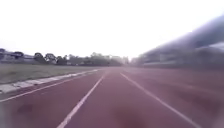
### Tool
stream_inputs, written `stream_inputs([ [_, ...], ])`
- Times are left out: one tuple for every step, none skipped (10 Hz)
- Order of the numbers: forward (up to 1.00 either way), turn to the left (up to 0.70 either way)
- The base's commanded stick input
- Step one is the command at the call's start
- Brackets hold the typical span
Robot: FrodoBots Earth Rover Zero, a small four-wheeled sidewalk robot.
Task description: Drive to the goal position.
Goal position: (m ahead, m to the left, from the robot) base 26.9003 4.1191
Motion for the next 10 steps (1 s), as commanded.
stream_inputs([
  [0.70, 0.02],
  [0.70, 0.02],
  [0.70, 0.02],
  [0.70, 0.02],
  [0.70, 0.01],
  [0.70, 0.00],
  [0.70, 0.00],
  [0.70, 0.00],
  [0.70, 0.00],
  [0.70, 0.00],
])
